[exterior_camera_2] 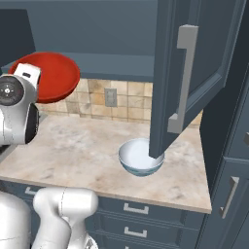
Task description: Open the cabinet. Pick the bowls from the counter and place them in the cabinet. Then close the cabinet.
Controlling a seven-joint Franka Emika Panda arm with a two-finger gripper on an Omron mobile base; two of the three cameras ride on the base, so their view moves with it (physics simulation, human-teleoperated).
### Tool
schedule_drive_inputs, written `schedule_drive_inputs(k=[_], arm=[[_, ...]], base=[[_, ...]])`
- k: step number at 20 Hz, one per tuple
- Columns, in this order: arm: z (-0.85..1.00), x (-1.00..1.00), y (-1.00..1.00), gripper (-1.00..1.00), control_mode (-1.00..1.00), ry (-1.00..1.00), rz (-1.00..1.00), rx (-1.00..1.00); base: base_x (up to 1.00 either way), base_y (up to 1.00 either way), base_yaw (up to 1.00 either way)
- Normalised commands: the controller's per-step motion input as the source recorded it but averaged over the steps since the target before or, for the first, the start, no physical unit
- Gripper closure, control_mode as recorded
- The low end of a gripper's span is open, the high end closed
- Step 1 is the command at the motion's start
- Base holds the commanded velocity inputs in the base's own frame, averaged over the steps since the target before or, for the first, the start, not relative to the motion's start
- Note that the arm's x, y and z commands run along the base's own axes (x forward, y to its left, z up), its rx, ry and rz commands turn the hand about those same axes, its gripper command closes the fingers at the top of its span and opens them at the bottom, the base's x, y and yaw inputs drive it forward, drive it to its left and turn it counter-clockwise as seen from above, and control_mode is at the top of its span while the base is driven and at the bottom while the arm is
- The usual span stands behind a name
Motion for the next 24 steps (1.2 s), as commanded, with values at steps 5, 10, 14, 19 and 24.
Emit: schedule_drive_inputs(k=[5, 10, 14, 19, 24], arm=[[0.24, 0.47, 0.0, 1.0, -1.0, 0.0, 0.01, 0.0], [0.13, 0.58, 0.0, 1.0, -1.0, 0.01, 0.0, 0.0], [0.0, 0.62, 0.0, 1.0, -1.0, 0.05, 0.0, 0.0], [0.0, 0.63, 0.0, 1.0, -1.0, 0.07, 0.0, 0.0], [0.0, 0.63, 0.05, 1.0, -1.0, 0.06, 0.0, 0.0]], base=[[0.0, 0.0, 0.0], [0.0, 0.0, 0.0], [0.0, 0.0, 0.0], [0.0, 0.0, 0.0], [0.0, 0.0, 0.0]])
